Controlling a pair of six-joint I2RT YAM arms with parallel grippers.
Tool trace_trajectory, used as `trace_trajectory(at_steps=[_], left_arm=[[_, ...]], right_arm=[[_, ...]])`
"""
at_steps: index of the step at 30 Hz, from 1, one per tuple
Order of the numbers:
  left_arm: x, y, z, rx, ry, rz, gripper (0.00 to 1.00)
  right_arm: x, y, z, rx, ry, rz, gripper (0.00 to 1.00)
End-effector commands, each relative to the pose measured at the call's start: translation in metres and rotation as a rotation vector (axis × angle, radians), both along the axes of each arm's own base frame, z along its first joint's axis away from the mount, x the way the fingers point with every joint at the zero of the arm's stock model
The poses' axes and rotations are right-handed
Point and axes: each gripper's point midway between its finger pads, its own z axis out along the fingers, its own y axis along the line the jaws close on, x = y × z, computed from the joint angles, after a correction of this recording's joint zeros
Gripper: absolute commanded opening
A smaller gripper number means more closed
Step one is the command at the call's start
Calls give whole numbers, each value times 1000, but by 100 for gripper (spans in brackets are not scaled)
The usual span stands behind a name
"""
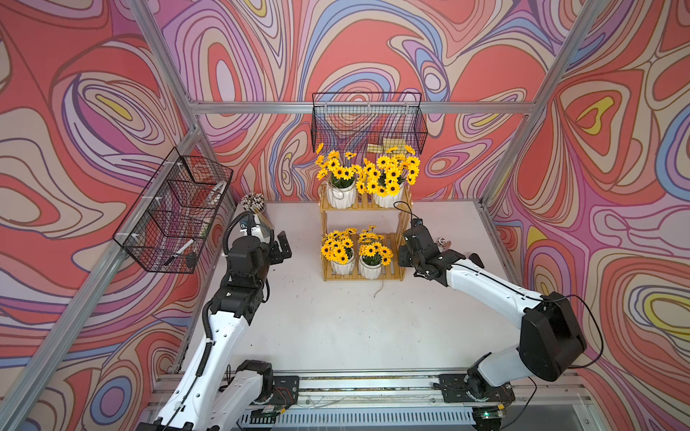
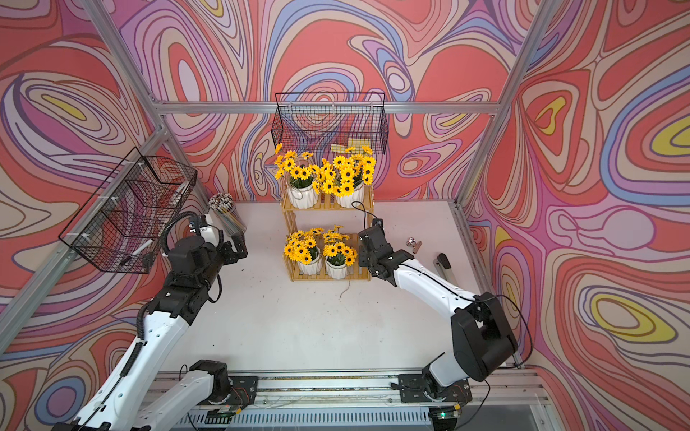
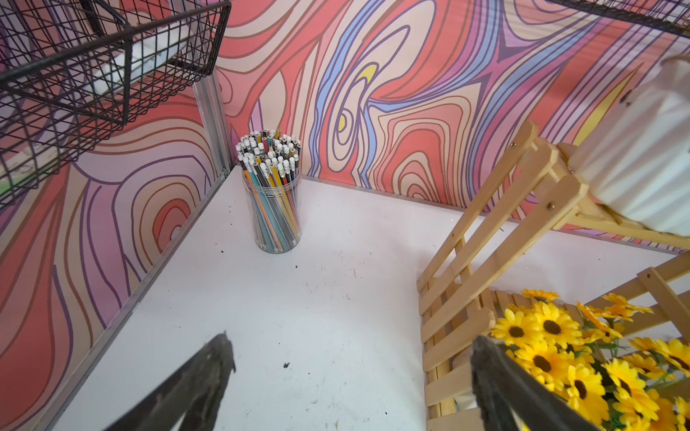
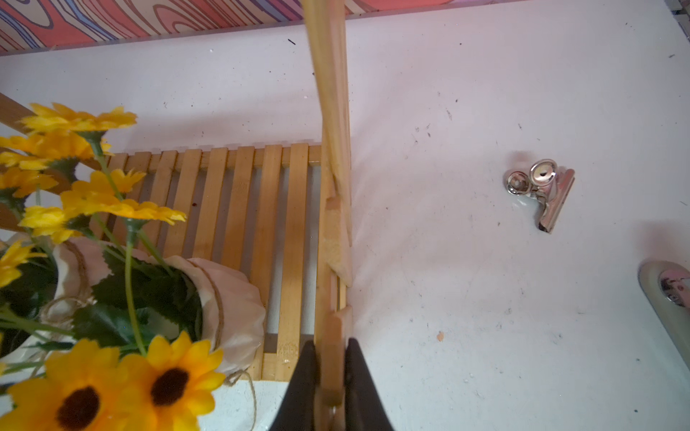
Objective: Take the sunflower pots off the shelves
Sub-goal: Move the shelf to the center of the board, then pick up the sunflower pot from the shelf.
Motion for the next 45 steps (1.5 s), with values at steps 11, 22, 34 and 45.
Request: trace_trajectory(at_steps=[11, 22, 34, 45], left_arm=[[-4, 0, 4, -24, -23, 1, 100], [-7, 0, 6, -28, -31, 3, 100], [-8, 0, 11, -32, -44, 2, 100], [-8, -4, 25, -35, -85, -23, 100]], right_arm=[[-19, 19, 16, 84, -23, 103, 0], [-21, 16, 30, 72, -55, 117, 33], [-30, 0, 77, 48, -235, 138, 92], [-38, -14, 148, 163, -570, 280, 98]])
